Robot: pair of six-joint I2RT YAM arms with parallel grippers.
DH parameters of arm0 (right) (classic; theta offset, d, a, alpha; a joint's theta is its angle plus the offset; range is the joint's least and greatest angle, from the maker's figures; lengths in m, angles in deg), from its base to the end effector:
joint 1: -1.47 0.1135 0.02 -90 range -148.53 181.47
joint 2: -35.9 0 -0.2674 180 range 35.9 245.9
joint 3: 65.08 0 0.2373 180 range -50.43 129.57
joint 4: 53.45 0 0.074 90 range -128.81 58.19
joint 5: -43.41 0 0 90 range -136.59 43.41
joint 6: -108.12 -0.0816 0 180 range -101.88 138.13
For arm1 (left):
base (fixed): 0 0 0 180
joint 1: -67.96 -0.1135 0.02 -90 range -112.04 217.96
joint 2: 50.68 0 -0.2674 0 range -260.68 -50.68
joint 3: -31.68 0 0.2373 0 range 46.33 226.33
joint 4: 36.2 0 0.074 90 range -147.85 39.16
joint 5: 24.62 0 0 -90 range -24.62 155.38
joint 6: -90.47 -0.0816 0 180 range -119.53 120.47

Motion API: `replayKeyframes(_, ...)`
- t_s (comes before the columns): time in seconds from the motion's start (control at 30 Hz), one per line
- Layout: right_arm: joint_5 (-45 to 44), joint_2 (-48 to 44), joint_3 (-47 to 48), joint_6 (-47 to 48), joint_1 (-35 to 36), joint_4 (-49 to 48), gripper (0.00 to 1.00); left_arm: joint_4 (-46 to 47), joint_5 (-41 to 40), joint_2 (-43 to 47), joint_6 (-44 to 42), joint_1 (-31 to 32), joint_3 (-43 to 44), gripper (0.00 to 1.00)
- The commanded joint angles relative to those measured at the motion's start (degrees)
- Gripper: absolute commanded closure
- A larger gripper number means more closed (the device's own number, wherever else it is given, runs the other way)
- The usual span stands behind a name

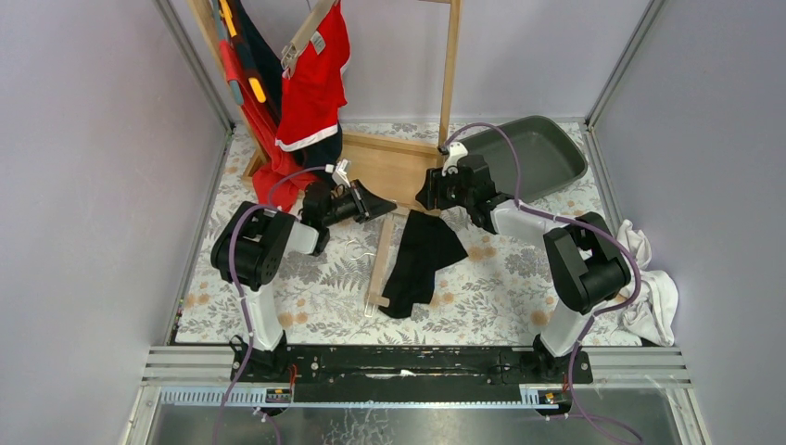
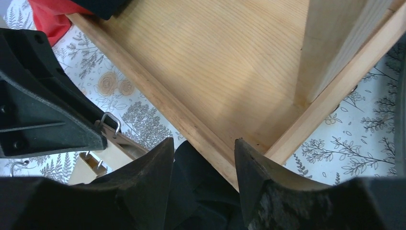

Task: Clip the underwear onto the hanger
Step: Clamp the underwear onto the hanger.

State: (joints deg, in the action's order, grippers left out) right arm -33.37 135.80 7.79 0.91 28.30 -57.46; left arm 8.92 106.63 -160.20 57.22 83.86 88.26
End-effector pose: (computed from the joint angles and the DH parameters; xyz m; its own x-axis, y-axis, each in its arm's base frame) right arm 0.3651 0.2056 0.2091 -0.5189 0.0603 -0.8527 -0.4959 0.7913 0.3577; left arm 0.3569 -0.1576 0.1577 -0.7694 -0.4346 -0.4682 0.3480 0.3295 -0.8777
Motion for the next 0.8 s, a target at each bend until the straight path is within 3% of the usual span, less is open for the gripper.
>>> replayKeyframes(0.0,3.5,-3.2,-1.2,1.9,0.3,-2.2,0.44,4.5,1.4,0.4,0.6,-0.4,-1.0,1.00)
replayKeyframes(0.23,0.1,-2.6,-1.1,5.7,2.7,2.7,0.49,3.3,1.6,0.8,0.5,-0.5,-1.3,1.00)
replayKeyframes(0.5,-4.5,-6.3,-5.8,3.9,2.9,5.5,0.46,-1.1,2.2,2.7,-1.3,-0.5,-2.6,1.00)
replayKeyframes(0.77,-2.9,-10.5,-9.5,3.2,2.9,5.2,0.43,-18.1,1.0,10.1,-9.6,-0.7,-4.4,1.00)
